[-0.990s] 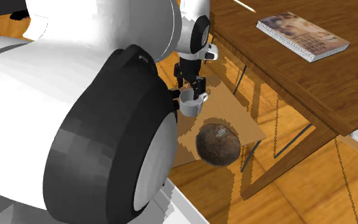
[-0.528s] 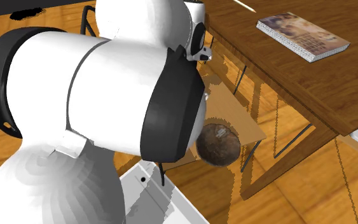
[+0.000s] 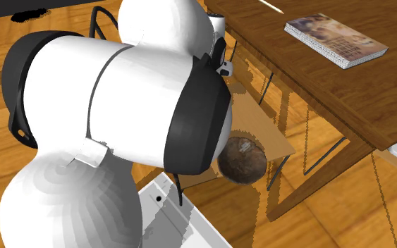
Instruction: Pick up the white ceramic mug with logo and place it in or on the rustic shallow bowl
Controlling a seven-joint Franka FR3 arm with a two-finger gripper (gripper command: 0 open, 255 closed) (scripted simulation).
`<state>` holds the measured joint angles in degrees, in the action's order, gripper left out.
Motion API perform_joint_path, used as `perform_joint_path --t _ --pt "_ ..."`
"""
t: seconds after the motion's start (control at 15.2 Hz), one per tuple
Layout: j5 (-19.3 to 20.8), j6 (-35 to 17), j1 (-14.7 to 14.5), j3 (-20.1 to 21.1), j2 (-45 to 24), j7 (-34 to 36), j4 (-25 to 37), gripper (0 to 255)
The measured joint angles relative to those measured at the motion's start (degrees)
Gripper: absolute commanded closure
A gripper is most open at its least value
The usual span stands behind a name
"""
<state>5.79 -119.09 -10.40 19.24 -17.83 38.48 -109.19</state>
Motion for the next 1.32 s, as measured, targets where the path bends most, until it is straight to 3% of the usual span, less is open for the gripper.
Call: perform_joint_path --t 0.26,0.33,0.99,1.32 --pt "0.03 -0.11 0.0 -0.02 -0.07 0.0 -0.02 0" --pt "0.03 -0.11 0.0 -0.02 -0.07 0.0 -0.02 255" --pt "0.07 -0.11 0.03 -0.05 -0.03 0.01 0.05 255" --pt "-0.6 2.52 0.16 0.21 1.43 -0.36 1.2 255"
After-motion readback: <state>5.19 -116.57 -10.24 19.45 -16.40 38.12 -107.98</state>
